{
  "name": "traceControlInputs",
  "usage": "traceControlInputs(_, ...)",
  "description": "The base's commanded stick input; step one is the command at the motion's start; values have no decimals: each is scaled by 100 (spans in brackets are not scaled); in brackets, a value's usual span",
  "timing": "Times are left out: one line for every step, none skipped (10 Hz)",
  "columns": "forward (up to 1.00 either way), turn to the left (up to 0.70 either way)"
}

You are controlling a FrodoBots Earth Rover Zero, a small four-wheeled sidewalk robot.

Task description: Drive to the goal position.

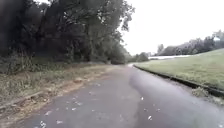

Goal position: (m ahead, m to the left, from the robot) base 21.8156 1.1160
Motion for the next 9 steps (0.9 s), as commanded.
traceControlInputs(70,0)
traceControlInputs(70,0)
traceControlInputs(70,0)
traceControlInputs(70,0)
traceControlInputs(70,0)
traceControlInputs(70,0)
traceControlInputs(70,0)
traceControlInputs(70,0)
traceControlInputs(70,0)
